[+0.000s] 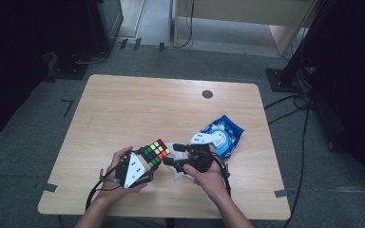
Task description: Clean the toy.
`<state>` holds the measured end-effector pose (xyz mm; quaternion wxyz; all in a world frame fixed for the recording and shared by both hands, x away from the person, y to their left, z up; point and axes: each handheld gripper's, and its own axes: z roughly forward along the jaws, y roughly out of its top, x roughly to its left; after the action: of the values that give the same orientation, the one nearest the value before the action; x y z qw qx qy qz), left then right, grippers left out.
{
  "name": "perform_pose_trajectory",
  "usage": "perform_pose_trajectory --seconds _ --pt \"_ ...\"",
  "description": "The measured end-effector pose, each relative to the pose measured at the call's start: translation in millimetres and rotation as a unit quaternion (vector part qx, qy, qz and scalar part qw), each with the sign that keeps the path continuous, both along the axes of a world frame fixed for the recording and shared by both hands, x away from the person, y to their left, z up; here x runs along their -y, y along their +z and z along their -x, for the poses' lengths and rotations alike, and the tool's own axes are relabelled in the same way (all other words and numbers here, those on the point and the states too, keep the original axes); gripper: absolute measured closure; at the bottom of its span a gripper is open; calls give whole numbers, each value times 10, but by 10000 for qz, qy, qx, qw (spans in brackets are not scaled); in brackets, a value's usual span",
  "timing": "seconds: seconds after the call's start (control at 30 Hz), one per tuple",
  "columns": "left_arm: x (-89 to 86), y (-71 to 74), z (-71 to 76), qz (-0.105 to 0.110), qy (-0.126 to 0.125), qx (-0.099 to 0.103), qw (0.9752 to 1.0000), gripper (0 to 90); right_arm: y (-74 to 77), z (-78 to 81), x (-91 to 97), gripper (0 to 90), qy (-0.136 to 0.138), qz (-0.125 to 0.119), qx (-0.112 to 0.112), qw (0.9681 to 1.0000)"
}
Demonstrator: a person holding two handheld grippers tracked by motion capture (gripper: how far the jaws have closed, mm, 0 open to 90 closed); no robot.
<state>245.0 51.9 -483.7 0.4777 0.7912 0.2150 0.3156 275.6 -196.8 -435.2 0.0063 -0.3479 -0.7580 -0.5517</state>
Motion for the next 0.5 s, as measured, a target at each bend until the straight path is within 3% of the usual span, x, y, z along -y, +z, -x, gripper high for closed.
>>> perform_pose_trajectory --seconds 0.13,0.2,0.33,0.4,0.43,0.5 --pt "-106 -6 -69 247 167 -280 9992 341 -65 -22 41 289 -242 109 210 9994" --pt "-148 3 -88 387 185 -402 9983 341 -172 -55 28 294 -401 379 216 9982" --pt "-179 12 -108 509 182 -528 9971 341 -427 -94 -50 311 -750 1146 391 9898" --pt "-184 12 -112 568 159 -576 9966 341 -595 -122 -89 313 -840 1389 375 9860" --pt "-186 12 -113 589 158 -596 9964 341 -595 -122 -89 313 -840 1389 375 9860" --pt "-191 20 -115 656 144 -645 9957 341 -678 -127 -110 333 -890 1576 352 9829"
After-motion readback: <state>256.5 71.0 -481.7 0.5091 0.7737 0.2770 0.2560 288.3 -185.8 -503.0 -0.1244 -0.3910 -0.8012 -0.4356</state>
